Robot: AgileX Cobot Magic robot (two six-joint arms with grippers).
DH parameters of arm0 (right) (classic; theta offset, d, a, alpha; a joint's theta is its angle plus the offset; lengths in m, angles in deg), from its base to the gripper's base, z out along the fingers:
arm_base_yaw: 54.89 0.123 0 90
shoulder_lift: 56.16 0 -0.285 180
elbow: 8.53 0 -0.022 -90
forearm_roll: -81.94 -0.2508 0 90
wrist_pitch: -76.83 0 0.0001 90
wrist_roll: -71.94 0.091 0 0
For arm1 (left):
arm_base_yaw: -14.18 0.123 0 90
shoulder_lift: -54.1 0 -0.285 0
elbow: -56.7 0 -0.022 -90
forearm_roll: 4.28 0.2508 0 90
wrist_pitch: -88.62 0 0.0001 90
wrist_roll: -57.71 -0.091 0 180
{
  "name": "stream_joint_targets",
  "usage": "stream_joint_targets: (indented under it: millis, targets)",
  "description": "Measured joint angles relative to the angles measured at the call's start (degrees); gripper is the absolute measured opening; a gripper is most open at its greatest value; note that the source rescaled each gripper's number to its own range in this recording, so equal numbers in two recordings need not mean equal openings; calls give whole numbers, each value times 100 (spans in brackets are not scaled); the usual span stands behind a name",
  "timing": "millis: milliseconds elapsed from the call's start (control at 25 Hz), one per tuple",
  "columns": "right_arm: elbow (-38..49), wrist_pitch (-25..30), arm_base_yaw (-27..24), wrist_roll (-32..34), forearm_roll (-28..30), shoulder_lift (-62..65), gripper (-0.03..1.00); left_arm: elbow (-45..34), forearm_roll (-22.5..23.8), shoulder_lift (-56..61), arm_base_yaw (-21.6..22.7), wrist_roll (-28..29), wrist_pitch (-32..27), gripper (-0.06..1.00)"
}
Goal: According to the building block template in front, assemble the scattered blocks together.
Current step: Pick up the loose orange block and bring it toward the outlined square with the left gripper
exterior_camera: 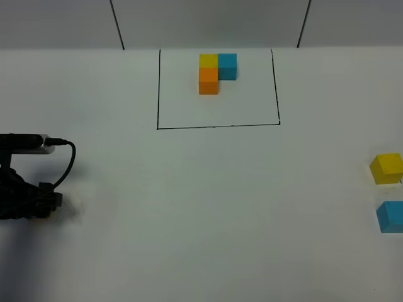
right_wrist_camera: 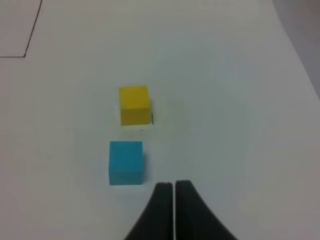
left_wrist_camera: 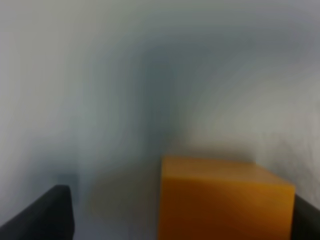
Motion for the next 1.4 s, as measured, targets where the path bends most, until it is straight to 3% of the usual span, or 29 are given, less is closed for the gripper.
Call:
stream_joint_targets:
  millis: [120,280,720,1120,1400]
  targets:
    - [0,0,0,0,0,0,1,0,0,-28,0,-5,29,86]
    - [0,0,0,0,0,0,1,0,0,-28,0,-5,33,55]
    - [0,0,0,0,0,0,1,12,-30,44,-144,17,-81,56]
    - [0,0,0,0,0,0,1,697,-417,1112,-777,24,-1450,56]
    - [0,0,0,0,0,0,1,978,-777,1475,-1293,36,-1736,56]
